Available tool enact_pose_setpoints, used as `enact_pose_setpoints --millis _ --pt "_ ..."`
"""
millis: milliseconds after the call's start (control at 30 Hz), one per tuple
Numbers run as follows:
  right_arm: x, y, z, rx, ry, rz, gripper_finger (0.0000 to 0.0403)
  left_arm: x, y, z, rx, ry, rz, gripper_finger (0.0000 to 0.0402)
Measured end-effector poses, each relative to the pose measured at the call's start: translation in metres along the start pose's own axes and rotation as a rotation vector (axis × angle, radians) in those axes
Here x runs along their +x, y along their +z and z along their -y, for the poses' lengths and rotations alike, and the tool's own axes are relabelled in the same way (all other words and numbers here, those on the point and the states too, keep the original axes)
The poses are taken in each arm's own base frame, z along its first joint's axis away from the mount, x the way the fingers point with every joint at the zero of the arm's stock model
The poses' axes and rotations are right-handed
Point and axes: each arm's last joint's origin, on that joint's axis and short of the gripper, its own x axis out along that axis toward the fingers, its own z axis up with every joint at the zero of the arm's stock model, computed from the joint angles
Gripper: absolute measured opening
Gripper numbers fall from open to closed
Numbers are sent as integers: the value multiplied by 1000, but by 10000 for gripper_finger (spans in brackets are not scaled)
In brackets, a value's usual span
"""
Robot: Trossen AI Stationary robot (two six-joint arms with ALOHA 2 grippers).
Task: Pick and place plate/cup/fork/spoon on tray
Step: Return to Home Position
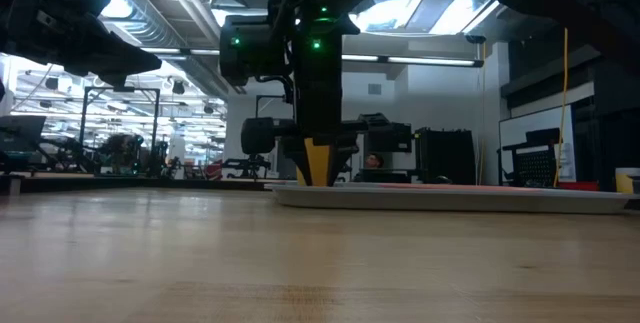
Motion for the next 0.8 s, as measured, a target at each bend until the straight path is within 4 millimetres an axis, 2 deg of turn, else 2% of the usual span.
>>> enact_pose_setpoints --millis 200,267,367,467,567,667,800 --pt "0 0 0 2 3 1 129 0 0 0 0 0 0 39" --pt "-6 0 -2 -6 15 2 129 0 0 0 0 0 0 39" --pt "-29 3 -4 -68 29 29 130 0 0 0 0 0 0 39" --pt "-67 2 -1 -194 42 50 130 0 0 0 0 0 0 39" --pt "-96 -10 12 -344 40 72 130 0 0 0 0 0 0 39" --pt "-115 -25 27 -435 -3 85 130 0 0 0 0 0 0 39" --pt "-128 -45 29 -507 29 107 130 0 0 0 0 0 1 39"
